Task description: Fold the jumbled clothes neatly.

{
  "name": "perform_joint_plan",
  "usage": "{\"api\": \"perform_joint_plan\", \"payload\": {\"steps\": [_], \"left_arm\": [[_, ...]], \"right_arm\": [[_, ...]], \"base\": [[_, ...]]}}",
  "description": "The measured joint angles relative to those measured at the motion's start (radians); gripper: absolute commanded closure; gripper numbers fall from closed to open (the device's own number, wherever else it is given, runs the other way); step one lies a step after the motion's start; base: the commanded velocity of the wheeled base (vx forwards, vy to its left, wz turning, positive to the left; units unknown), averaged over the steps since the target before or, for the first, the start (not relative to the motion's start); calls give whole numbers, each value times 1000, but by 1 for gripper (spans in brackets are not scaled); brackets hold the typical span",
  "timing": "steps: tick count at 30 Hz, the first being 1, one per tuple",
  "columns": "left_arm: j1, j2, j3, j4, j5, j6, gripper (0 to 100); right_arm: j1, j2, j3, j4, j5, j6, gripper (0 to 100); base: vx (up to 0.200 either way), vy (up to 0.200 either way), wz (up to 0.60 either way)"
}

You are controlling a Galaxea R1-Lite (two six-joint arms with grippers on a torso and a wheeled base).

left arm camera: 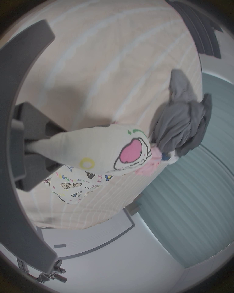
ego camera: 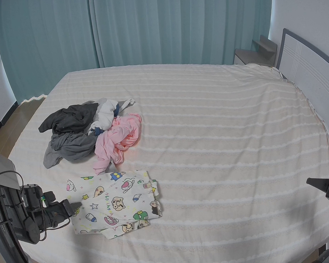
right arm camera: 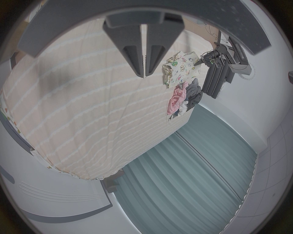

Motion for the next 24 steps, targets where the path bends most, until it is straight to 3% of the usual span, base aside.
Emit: {"api": "perform_joint_plan", "payload": {"steps": [9,18,19,24], "left_arm": [[270,117,71,-98,-81,164,100],[394,185,85,-100,-110,180,100],[407,187,85,-100,-110,181,0],[460,194,83,-100,-117,180,0]], "right_arm": [[0,0,0,-1,0,0,100],[-1,1,0,-1,1,-1,100],[-2,1,0,-1,1,-1,100],[-5,-1,1,0,1,-2,100]], "base": [[0,0,0],[0,0,0],[0,0,0],[0,0,0]]}}
